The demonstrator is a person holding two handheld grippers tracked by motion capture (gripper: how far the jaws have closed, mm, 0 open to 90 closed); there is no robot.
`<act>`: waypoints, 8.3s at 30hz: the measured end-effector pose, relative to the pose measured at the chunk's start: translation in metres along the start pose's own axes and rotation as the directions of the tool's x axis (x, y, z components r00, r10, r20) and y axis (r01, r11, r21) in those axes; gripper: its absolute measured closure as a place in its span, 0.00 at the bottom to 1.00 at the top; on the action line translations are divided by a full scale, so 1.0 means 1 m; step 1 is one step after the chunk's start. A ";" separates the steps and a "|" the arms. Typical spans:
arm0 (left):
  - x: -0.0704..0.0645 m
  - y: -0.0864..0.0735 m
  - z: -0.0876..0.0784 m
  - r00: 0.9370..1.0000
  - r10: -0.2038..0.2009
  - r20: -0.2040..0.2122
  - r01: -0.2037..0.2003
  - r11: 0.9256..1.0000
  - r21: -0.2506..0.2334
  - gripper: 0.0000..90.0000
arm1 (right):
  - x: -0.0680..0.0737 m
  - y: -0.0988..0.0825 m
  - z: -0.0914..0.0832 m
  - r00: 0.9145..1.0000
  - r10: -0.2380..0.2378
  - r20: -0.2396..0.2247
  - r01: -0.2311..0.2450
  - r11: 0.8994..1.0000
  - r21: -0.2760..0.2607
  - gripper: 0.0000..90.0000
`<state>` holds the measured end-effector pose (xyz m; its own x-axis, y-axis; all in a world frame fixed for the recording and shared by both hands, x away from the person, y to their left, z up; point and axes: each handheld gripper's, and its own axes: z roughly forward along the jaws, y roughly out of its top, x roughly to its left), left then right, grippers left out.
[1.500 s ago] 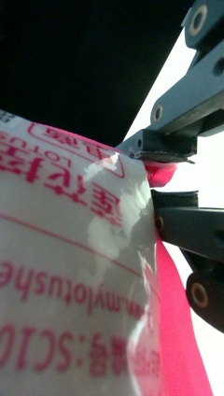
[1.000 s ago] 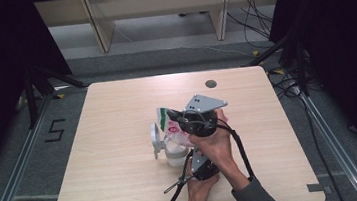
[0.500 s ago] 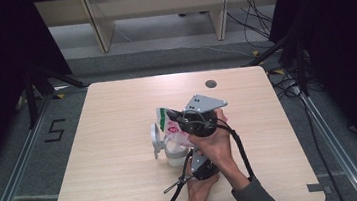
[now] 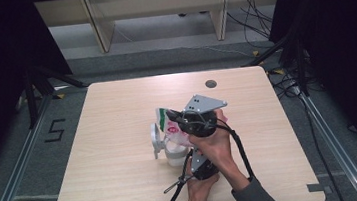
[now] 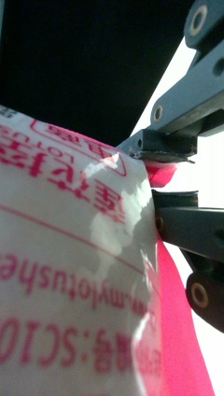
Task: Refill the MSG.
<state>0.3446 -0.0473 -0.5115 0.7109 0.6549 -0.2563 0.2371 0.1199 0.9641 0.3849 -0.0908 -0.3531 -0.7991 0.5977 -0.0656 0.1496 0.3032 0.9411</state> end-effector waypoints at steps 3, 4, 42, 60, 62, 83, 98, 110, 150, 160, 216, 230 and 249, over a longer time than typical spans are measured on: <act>0.000 0.000 0.000 1.000 -0.001 0.001 0.001 1.000 -0.006 0.85 | 0.001 0.000 0.000 1.000 -0.009 0.014 0.009 1.000 -0.002 0.99; 0.000 0.000 0.000 1.000 0.001 0.000 -0.001 1.000 -0.004 0.85 | 0.001 0.000 0.000 1.000 -0.005 0.017 0.005 1.000 -0.003 0.99; 0.000 0.000 0.002 1.000 -0.008 0.006 0.008 1.000 0.002 0.85 | 0.003 -0.001 0.002 1.000 -0.001 -0.013 0.001 1.000 0.012 0.99; -0.001 0.001 0.003 1.000 -0.002 0.028 0.002 1.000 -0.007 0.85 | 0.003 0.001 0.001 1.000 -0.018 0.002 0.018 1.000 0.014 0.99; 0.000 0.001 0.002 1.000 -0.006 0.012 0.006 1.000 -0.005 0.85 | 0.003 0.000 0.002 1.000 -0.007 -0.009 0.007 1.000 0.023 0.99; 0.000 0.004 -0.002 1.000 0.004 -0.006 -0.003 1.000 0.021 0.85 | 0.008 0.003 0.000 0.999 -0.034 -0.009 0.034 0.999 0.014 0.99; -0.007 0.000 0.008 0.995 -0.094 0.040 0.098 0.991 -0.086 0.85 | 0.006 0.001 0.003 0.999 -0.020 -0.028 0.021 1.000 0.021 0.99; -0.005 0.000 0.004 0.999 -0.052 0.017 0.053 0.997 -0.051 0.85 | 0.004 0.002 0.003 0.999 -0.035 -0.011 0.036 0.999 0.021 0.99; -0.008 0.001 0.006 0.996 -0.086 0.014 0.087 0.992 -0.087 0.85 | 0.004 0.002 0.003 1.000 -0.010 -0.009 0.010 1.000 0.029 0.99; -0.008 0.001 0.006 0.996 -0.084 0.015 0.085 0.993 -0.085 0.85 | 0.004 0.002 0.003 1.000 -0.027 -0.013 0.027 0.999 0.026 0.99; -0.010 0.003 0.007 0.995 -0.080 0.054 0.084 0.993 -0.082 0.85 | 0.006 0.002 0.006 0.998 -0.056 -0.005 0.056 0.998 0.019 0.99; -0.003 0.002 0.001 0.999 0.004 0.051 -0.005 1.000 0.014 0.85 | 0.004 0.001 0.006 0.999 -0.047 -0.017 0.047 0.999 0.027 0.99; -0.010 0.001 0.008 0.993 -0.108 0.055 0.113 0.989 -0.096 0.85 | 0.004 0.001 0.006 0.998 -0.050 -0.028 0.051 0.998 0.035 0.99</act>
<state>0.3425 -0.0597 -0.5085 0.7167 0.5958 -0.3625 0.2514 0.2641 0.9312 0.3854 -0.0831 -0.3543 -0.8216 0.5606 -0.1034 0.1288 0.3592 0.9243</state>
